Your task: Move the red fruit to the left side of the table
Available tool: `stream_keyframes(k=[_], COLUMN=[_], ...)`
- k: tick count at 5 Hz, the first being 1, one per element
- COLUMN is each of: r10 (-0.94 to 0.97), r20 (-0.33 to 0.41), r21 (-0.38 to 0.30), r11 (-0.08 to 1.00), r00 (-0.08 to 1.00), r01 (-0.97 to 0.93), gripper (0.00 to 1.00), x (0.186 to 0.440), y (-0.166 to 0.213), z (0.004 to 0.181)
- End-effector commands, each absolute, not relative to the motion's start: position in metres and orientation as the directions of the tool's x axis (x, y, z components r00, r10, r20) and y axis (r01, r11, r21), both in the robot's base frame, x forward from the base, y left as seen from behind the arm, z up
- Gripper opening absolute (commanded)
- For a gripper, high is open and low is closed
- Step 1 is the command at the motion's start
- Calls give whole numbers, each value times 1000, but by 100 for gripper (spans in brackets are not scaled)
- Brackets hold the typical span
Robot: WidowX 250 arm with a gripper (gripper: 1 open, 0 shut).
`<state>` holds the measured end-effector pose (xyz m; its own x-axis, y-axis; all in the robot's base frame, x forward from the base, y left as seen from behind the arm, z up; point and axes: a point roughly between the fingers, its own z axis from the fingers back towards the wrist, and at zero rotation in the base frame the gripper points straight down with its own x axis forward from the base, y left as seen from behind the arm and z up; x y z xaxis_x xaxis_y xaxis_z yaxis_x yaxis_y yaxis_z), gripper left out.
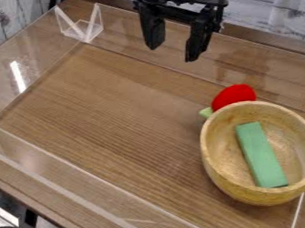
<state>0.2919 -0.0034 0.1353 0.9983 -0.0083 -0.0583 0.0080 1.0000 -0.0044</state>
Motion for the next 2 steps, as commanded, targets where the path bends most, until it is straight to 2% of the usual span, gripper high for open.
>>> stream_keyframes(k=[1, 2], r10=[-52, -177], r20=[-78, -67], r21=[-16, -36], r11=[999, 984], r00=[996, 982], r01=[51, 175], gripper=[100, 100], x=[289, 304], y=[-11, -33], z=[121, 99])
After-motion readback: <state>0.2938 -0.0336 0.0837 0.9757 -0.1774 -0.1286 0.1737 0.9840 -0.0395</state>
